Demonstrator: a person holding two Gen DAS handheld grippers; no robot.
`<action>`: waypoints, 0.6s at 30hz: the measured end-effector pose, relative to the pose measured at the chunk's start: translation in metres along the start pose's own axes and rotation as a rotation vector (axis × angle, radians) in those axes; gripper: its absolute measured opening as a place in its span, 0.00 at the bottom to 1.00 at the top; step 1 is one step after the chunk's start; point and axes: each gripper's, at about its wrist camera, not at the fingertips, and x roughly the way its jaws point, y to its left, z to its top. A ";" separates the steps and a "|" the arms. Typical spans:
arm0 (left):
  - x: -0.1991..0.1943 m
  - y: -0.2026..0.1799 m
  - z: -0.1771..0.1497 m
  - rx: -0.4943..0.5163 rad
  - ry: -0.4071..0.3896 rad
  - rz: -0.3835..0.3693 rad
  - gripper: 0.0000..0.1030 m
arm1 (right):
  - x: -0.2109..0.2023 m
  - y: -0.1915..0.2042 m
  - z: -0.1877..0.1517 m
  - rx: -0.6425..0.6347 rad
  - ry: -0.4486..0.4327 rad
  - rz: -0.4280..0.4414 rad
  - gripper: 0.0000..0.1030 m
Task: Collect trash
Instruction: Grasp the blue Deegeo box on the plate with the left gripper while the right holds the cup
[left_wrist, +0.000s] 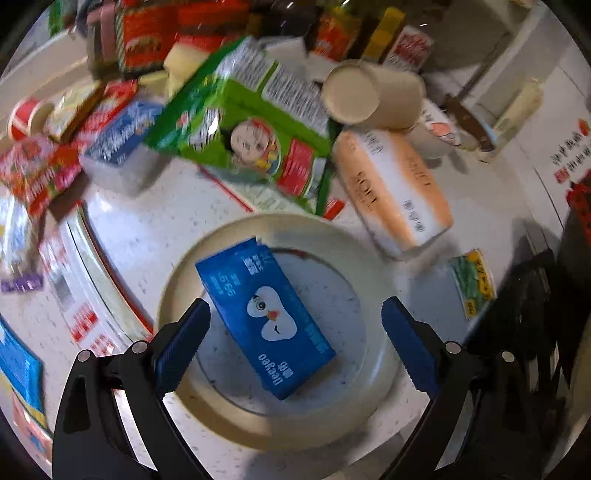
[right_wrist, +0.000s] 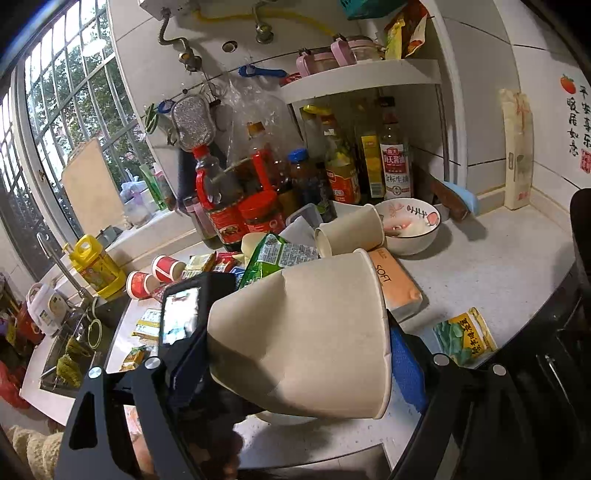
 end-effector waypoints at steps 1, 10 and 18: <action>0.004 0.001 0.001 -0.019 0.008 0.004 0.89 | 0.001 -0.001 -0.001 0.002 0.004 0.001 0.82; 0.014 -0.012 0.008 0.039 -0.022 0.103 0.40 | 0.001 -0.007 -0.006 0.035 0.011 0.022 0.82; -0.028 0.016 0.005 0.006 -0.080 -0.006 0.38 | -0.012 0.006 0.003 -0.003 -0.044 0.002 0.82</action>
